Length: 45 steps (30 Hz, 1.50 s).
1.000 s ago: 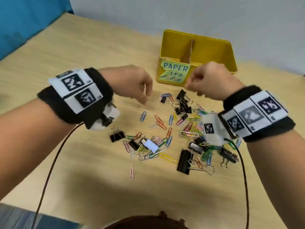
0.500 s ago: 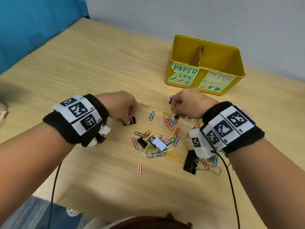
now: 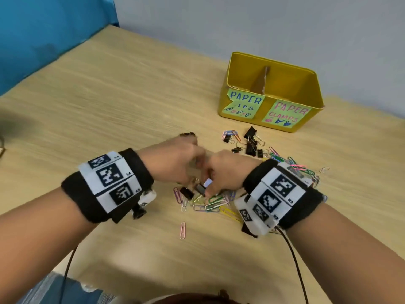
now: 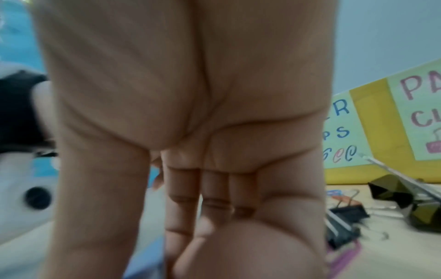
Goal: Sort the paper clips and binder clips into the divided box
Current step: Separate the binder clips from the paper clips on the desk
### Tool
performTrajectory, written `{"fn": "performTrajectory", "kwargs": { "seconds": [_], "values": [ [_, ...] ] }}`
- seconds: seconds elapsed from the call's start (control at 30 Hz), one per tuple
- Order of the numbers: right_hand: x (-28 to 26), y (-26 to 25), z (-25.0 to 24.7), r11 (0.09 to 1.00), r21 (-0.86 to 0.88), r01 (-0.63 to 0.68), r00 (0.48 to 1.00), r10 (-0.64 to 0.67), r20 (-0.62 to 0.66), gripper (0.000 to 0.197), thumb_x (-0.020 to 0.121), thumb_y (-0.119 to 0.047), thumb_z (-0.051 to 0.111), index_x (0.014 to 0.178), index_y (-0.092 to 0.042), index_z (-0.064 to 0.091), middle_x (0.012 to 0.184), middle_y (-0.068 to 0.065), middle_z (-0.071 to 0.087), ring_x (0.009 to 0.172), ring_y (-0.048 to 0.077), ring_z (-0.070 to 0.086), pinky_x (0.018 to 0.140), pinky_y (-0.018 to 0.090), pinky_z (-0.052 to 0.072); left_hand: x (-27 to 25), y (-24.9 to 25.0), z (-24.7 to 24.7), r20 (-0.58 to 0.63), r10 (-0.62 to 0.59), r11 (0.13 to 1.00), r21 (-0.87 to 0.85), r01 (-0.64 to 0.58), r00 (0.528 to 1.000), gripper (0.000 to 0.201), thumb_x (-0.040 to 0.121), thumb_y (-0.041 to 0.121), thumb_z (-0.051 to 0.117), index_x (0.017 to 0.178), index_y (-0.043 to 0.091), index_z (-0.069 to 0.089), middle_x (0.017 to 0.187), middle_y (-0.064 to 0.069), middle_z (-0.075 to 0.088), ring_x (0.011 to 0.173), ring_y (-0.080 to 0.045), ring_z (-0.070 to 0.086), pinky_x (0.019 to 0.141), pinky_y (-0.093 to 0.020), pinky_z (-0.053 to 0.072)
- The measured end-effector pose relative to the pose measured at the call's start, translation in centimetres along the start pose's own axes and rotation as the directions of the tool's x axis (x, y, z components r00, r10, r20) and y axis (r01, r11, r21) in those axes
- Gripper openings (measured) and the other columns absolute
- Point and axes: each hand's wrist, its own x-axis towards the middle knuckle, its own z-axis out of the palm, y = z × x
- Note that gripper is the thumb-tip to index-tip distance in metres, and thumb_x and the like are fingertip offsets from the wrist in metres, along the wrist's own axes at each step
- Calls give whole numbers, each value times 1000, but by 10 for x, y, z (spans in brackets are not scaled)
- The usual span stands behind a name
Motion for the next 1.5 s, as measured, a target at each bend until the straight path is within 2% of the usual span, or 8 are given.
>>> {"fn": "performTrajectory", "kwargs": {
  "seconds": [0.27,0.43,0.53,0.67,0.87,1.1,1.37,1.5],
  "values": [
    [-1,20,-23,958,238,-160,886,246,-393,29,91,-31,54,115,-14,58,115,13,62,96,26,58,74,27,44,-11,0,17,216,-37,996,-69,53,976,21,67,19,77,83,19,63,68,10,49,68,-13,49,56,-19,37],
    [-9,12,-10,962,265,-69,996,51,73,20,86,-10,54,97,-20,67,75,8,62,64,19,56,48,21,43,-6,-5,11,73,-74,997,-18,75,995,13,75,16,67,87,14,63,63,10,45,66,-14,47,57,-25,32],
    [-6,11,-4,913,401,-69,997,58,41,37,88,-3,48,113,-28,60,61,0,53,48,13,49,46,20,45,-5,-14,5,-54,-136,991,9,137,989,12,79,14,60,92,14,61,77,2,53,84,-24,57,65,-24,32],
    [-8,13,-6,968,245,-43,979,91,-185,37,89,-9,47,120,-22,61,81,-3,54,80,16,52,62,11,38,-10,-23,-5,-126,-240,971,-37,237,963,27,82,14,60,109,13,57,92,-3,55,86,-21,50,70,-25,33],
    [-2,1,7,997,33,-75,997,75,-8,68,90,-4,37,150,-29,16,146,14,43,130,28,45,102,30,40,-29,-20,1,218,-209,975,125,185,953,71,87,32,55,146,38,15,120,-10,45,108,-28,54,91,-34,46],
    [8,2,-11,986,63,-154,961,165,-222,53,89,-5,37,139,-23,43,142,11,48,129,29,47,105,36,42,-42,-7,15,317,-172,982,124,140,933,65,92,40,44,145,44,7,135,-9,39,115,-26,52,96,-30,43],
    [0,-13,-7,999,-24,-38,999,38,11,60,89,-9,39,144,-34,32,148,4,42,134,24,41,107,30,35,-35,-23,0,250,-369,928,159,338,895,68,94,28,36,147,34,-5,144,-12,35,125,-33,45,102,-42,41],
    [3,-11,-13,997,8,-79,989,80,-127,46,91,-10,41,135,-24,49,138,10,49,126,26,46,104,33,39,-45,-17,4,340,-322,946,137,293,884,62,96,30,34,148,30,2,148,-9,33,133,-27,39,107,-36,36]
  ]
}}
